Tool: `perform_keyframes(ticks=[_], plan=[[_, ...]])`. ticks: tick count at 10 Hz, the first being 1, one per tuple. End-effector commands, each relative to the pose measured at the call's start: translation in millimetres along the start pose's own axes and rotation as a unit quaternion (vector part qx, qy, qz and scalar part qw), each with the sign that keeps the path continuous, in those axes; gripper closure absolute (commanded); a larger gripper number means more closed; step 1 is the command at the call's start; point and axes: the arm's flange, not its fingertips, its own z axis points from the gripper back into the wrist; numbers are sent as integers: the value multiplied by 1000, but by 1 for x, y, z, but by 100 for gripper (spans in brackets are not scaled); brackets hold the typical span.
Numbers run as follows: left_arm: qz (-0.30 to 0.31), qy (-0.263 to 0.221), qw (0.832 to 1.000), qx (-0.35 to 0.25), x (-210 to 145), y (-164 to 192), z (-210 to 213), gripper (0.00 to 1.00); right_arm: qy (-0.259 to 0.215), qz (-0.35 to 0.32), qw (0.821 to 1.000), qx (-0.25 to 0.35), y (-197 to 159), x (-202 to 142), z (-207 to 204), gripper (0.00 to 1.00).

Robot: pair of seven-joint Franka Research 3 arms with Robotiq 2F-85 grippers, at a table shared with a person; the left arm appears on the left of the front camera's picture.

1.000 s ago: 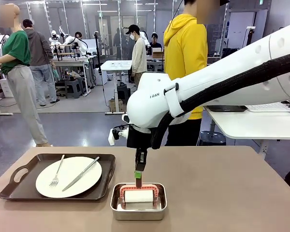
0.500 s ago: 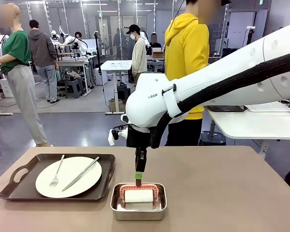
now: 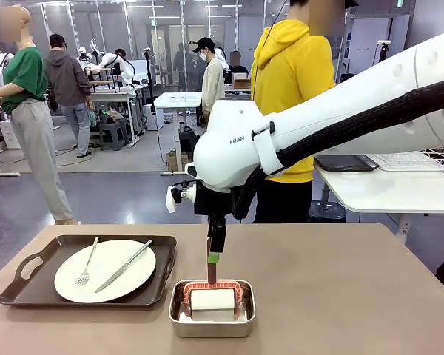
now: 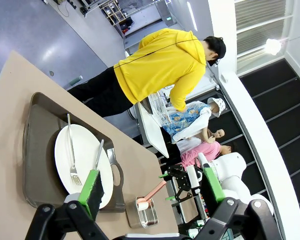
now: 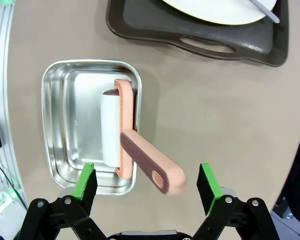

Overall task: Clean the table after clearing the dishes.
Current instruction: Place the Lint Roller back on top of the Airtight Container.

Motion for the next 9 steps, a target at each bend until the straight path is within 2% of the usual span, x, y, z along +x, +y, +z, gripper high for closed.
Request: perform_keyframes(ticks=[1, 2, 4, 5, 6, 9], plan=[[-3, -5, 1000, -9, 1, -3, 2, 0, 16, -5, 999, -41, 10, -5, 6, 0], [-3, -5, 1000, -9, 1, -3, 2, 0, 4, -10, 998, -54, 13, -8, 9, 0], [-3, -5, 1000, -9, 1, -3, 2, 0, -9, -3, 999, -43, 20, -14, 12, 0], [-3, -5, 1000, -9, 1, -3, 2, 0, -6, -22, 999, -32, 18, -20, 11, 0], [-3, -5, 1000, -9, 1, -3, 2, 0, 1, 5, 999, -38, 6, -5, 16, 0], [-3, -5, 1000, -9, 1, -3, 2, 0, 1, 5, 999, -38, 6, -5, 16, 0]])
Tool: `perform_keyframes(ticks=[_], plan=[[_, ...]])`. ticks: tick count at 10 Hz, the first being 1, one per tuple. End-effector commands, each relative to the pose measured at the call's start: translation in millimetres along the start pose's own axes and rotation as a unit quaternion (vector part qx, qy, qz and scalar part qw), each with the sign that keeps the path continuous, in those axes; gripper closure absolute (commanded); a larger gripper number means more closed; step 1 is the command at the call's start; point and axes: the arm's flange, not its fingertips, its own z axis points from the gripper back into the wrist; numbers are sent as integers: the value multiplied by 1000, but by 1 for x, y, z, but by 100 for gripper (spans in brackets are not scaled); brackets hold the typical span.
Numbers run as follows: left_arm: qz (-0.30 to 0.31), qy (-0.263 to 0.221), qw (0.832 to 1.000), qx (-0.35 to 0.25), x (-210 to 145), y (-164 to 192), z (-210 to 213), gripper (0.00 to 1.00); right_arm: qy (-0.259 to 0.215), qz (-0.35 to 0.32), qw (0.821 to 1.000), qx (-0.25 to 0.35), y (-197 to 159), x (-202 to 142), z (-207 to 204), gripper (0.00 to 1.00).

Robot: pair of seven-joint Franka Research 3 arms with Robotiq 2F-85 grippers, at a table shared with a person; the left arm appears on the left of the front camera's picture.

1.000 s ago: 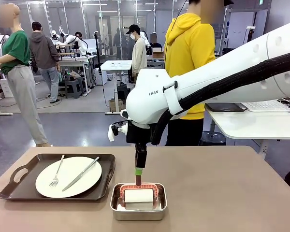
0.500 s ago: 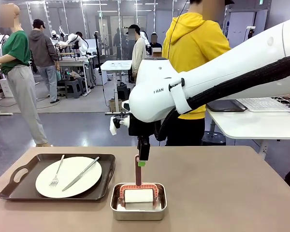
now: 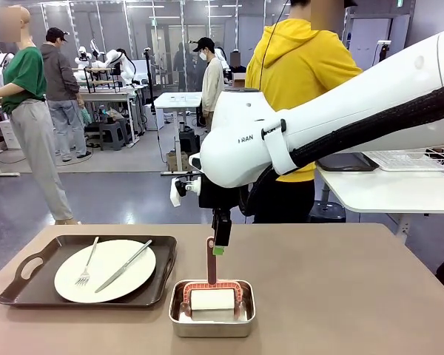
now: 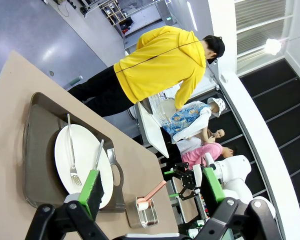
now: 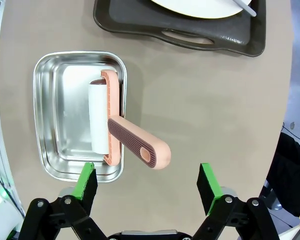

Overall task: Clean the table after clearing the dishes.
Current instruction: Place the Lint Roller back on top of the Airtight Container, then when the right (or left) Handle tray is removed, use the right hand (or left hand) to clean the right (or left) side of the table with the Lint Roller.

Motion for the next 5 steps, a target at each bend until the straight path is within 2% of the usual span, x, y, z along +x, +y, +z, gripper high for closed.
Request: perform_keyframes(ticks=[1, 5], plan=[[-3, -5, 1000, -9, 1, -3, 2, 0, 2, 4, 1000, 0, 1, 3, -1, 0], [-3, -5, 1000, -9, 1, -3, 2, 0, 2, 4, 1000, 0, 1, 3, -1, 0]])
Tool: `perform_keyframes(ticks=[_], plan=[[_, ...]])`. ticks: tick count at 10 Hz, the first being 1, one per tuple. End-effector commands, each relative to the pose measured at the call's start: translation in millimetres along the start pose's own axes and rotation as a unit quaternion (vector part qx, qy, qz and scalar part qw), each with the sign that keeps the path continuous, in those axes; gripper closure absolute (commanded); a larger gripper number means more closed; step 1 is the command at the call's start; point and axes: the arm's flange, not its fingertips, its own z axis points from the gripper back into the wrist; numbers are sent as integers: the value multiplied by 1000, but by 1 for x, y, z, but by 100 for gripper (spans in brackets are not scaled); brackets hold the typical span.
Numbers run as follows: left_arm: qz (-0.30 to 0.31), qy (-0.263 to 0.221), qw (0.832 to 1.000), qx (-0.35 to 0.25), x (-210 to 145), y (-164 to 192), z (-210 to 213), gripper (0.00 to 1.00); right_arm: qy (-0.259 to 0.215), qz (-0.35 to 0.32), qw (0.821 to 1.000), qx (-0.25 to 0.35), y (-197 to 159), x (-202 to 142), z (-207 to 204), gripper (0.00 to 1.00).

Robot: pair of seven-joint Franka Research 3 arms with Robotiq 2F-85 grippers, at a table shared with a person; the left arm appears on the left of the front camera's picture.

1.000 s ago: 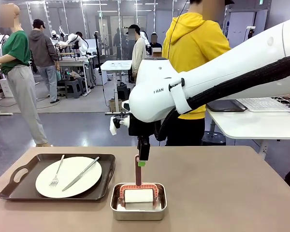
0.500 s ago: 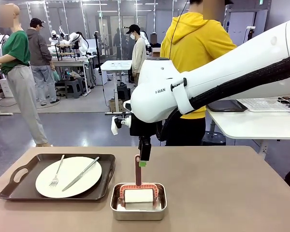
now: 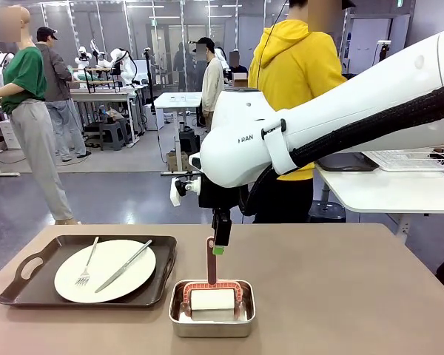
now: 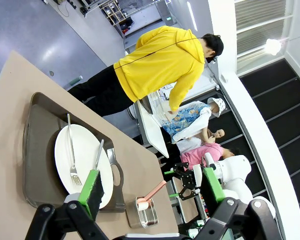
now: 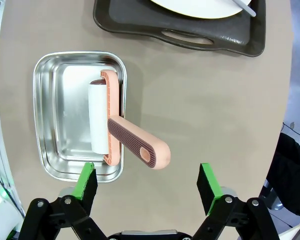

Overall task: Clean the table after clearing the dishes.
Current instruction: When the right (or left) Handle tray is removed, use the right hand (or left hand) to clean the right (or left) side of the table with the Lint Roller.

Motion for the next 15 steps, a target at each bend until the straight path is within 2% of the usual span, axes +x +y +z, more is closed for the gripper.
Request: perform_keyframes(ticks=[1, 6, 7, 9, 10, 11, 12, 15], plan=[[-3, -5, 1000, -9, 1, -3, 2, 0, 2, 4, 1000, 0, 1, 3, -1, 0], [-3, -5, 1000, -9, 1, -3, 2, 0, 0, 0, 1000, 0, 0, 0, 0, 0], [-3, -5, 1000, -9, 1, -3, 2, 0, -26, -43, 998, 22, -6, -14, 17, 0], [-3, -5, 1000, -9, 1, -3, 2, 0, -100, -158, 979, 82, -18, -64, 51, 0], [-3, -5, 1000, -9, 1, -3, 2, 0, -145, -220, 956, 126, -21, -102, 65, 0], [-3, -5, 1000, -9, 1, -3, 2, 0, -203, -285, 919, 185, -22, -149, 77, 0], [-3, -5, 1000, -9, 1, -3, 2, 0, -265, -346, 866, 247, -22, -210, 88, 0], [-3, -5, 1000, -9, 1, -3, 2, 0, -443, -454, 717, 289, 3, -368, 109, 0]])
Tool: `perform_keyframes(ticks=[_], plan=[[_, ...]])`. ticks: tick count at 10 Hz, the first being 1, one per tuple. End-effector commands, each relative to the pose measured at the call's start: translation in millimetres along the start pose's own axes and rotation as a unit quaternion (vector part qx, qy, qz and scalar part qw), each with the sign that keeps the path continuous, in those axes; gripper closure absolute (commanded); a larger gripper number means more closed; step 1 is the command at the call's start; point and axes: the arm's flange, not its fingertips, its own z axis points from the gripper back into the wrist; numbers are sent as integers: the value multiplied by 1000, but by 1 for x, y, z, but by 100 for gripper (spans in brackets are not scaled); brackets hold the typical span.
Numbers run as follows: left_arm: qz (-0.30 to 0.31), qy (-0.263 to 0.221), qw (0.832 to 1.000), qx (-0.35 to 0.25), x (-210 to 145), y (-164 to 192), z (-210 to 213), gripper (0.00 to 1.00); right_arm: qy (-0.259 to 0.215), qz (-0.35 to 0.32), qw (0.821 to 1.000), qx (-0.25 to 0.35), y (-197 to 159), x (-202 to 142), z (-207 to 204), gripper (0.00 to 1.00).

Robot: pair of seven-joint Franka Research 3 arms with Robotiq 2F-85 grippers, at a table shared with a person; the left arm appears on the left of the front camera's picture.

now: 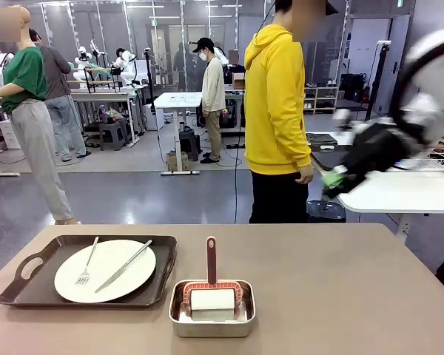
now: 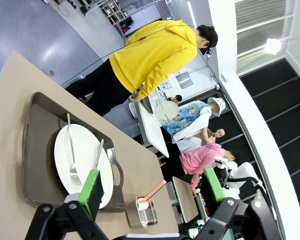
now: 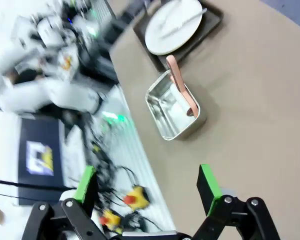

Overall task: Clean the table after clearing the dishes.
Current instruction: When the right (or left) Handle tray is removed, use the right hand (or left hand) to clean the right (or left) side of the table with the Lint Roller.

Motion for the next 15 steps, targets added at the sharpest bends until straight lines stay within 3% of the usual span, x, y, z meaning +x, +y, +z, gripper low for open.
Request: perform_keyframes(ticks=[1, 3, 5, 7, 8, 10, 11, 15], plan=[[-3, -6, 1000, -9, 1, -2, 3, 0, -192, -92, 975, 61, -23, -65, 52, 0], [-3, -6, 1000, -9, 1, -2, 3, 0, -315, -160, 933, 71, -38, -158, 102, 0], [-3, -6, 1000, -9, 1, -2, 3, 0, -421, -197, 882, 74, -41, -237, 122, 0], [-3, -6, 1000, -9, 1, -2, 3, 0, -502, -224, 830, 95, -31, -300, 133, 0], [-3, -6, 1000, -9, 1, -2, 3, 0, -524, -237, 814, 85, -29, -321, 135, 0], [-3, -6, 1000, -9, 1, -2, 3, 0, -530, -239, 812, 48, -33, -321, 138, 0], [-3, -6, 1000, -9, 1, -2, 3, 0, -515, -238, 820, 82, -39, -341, 138, 0], [-3, -6, 1000, -9, 1, -2, 3, 0, -515, -238, 820, 82, -39, -341, 138, 0]])
